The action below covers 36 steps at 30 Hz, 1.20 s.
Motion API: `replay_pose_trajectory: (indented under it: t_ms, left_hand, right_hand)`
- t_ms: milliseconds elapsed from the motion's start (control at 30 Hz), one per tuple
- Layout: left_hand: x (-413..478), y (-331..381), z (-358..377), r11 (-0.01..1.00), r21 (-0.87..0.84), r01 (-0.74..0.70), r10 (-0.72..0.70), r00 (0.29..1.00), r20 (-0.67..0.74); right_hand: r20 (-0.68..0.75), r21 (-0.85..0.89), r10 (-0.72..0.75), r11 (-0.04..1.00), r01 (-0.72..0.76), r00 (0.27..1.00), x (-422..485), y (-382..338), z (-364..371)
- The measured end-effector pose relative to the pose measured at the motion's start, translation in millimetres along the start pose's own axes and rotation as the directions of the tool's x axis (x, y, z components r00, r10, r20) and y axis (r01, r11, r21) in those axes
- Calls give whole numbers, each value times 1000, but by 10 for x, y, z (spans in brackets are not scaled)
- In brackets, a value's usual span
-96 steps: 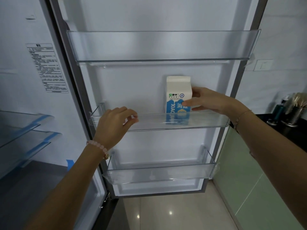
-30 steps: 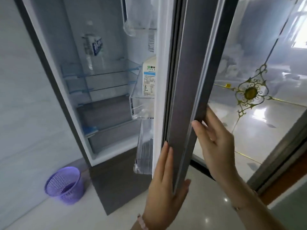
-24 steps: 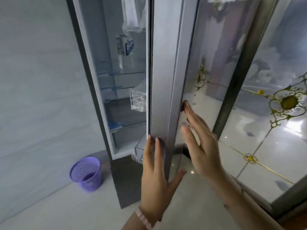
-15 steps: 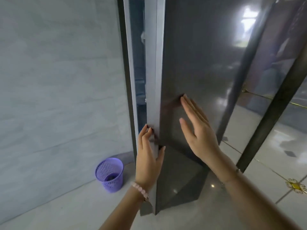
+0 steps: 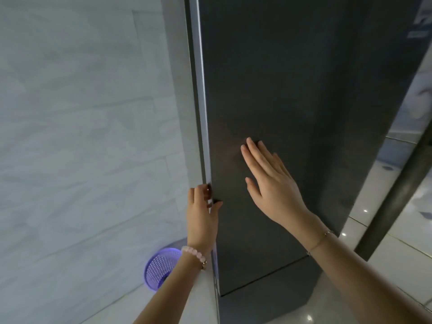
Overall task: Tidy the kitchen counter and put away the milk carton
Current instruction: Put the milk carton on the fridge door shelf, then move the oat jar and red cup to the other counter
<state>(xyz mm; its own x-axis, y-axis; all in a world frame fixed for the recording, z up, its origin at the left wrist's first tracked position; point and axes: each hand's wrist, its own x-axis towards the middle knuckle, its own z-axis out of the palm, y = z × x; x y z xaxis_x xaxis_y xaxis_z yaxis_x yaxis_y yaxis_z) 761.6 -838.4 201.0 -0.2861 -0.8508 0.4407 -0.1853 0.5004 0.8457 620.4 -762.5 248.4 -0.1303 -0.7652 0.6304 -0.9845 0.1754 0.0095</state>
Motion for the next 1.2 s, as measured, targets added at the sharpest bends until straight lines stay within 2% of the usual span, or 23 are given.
replay_pose_trajectory:
  t_ms: [167,567,733,833,933,1000,1033,1067,1133,1200]
  left_hand:
    - [352,-185,-40,997,-52,65,-62,997,46]
    - [403,-293,-55,997,-67,31,-27,997,66]
    - [393,-308,-48,999,-16,43,-41,995,88]
    - [332,-295,-69,998,19,67,-68,993,99]
    - [88,-311,-98,992,117,45,-48,999,19]
    - [-210,-339,-79,974,225,-39,52,997,-51]
    - [-391,-368,-42,961,266,-80,89,996,-20]
    - [-578,-403,11,955,278,-102,87,994,65]
    - [-954,-549,168,964,264,-23,-66,945,320]
    - [-1311,-758,344,942,296,156,-296,798,524]
  right_hand:
    - [5,-57,48,997,-48,999,206,-85,219]
    - [-45,7,37,999,-37,998,226,-63,287]
    - [-67,112,4,994,4,998,200,-27,236]
    - [-86,283,55,959,-28,995,78,-1,159]
    - [1,483,224,853,-196,975,-193,44,129]
    - [154,599,330,719,-354,931,-471,101,171]
    - [254,637,368,633,-441,895,-643,124,198]
    - [353,650,403,544,-531,844,-851,151,265]
    - [538,615,461,358,-703,705,-1370,178,451]
    - [694,516,501,157,-842,518,-1976,166,637]
